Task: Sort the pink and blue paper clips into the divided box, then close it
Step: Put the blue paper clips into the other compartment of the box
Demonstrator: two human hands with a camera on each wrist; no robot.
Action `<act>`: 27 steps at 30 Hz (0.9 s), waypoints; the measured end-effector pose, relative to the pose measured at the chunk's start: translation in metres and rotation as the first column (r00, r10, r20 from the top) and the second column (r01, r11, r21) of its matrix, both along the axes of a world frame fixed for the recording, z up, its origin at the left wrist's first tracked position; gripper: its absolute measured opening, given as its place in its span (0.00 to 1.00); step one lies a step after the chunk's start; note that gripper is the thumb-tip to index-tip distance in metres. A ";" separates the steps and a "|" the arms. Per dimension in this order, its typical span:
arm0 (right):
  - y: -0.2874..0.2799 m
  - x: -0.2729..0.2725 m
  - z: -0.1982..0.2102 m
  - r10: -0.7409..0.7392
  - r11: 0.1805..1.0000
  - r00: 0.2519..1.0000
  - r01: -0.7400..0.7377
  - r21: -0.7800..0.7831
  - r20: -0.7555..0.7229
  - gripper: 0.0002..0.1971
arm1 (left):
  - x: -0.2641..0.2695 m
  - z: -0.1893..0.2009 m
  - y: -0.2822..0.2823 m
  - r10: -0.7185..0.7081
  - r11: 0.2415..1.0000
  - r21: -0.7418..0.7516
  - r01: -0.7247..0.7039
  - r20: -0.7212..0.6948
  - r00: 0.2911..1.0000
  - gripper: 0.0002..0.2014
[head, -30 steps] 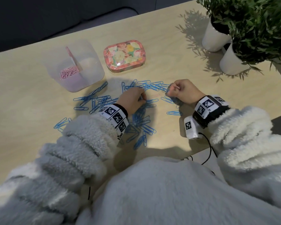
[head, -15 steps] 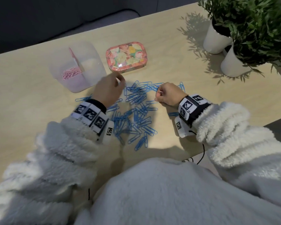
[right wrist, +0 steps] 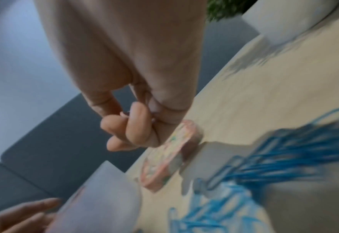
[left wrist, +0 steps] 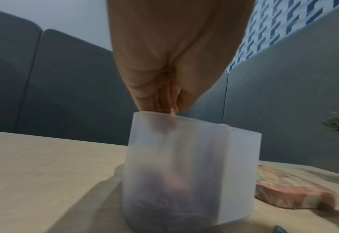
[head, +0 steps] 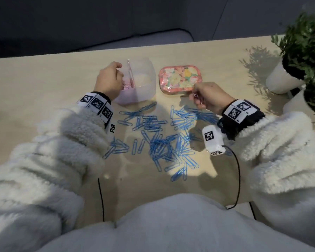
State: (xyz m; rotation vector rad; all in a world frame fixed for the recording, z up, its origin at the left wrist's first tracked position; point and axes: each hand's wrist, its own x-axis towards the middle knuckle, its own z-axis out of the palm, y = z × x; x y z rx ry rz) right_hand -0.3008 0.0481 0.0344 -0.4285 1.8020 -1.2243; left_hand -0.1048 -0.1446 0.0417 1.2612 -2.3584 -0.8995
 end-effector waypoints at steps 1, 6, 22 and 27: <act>-0.013 0.002 0.007 0.009 0.999 1.000 -0.007 -0.040 0.029 0.11 | 0.003 0.003 0.001 -0.012 1.000 -0.013 0.012 0.001 1.000 0.17; -0.080 0.031 0.033 0.183 0.977 0.983 -0.179 -0.112 0.027 0.10 | 0.033 0.004 0.005 -0.033 0.989 -0.148 0.000 -0.224 0.974 0.14; -0.130 0.122 0.026 0.319 0.857 0.805 -0.470 -0.210 -0.500 0.14 | 0.181 -0.059 0.082 0.047 0.963 0.238 -0.130 0.325 0.944 0.29; -0.097 0.140 -0.016 0.749 0.592 0.361 -0.740 0.319 -0.555 0.14 | 0.167 -0.067 0.096 0.159 0.952 0.245 -0.183 0.115 0.981 0.11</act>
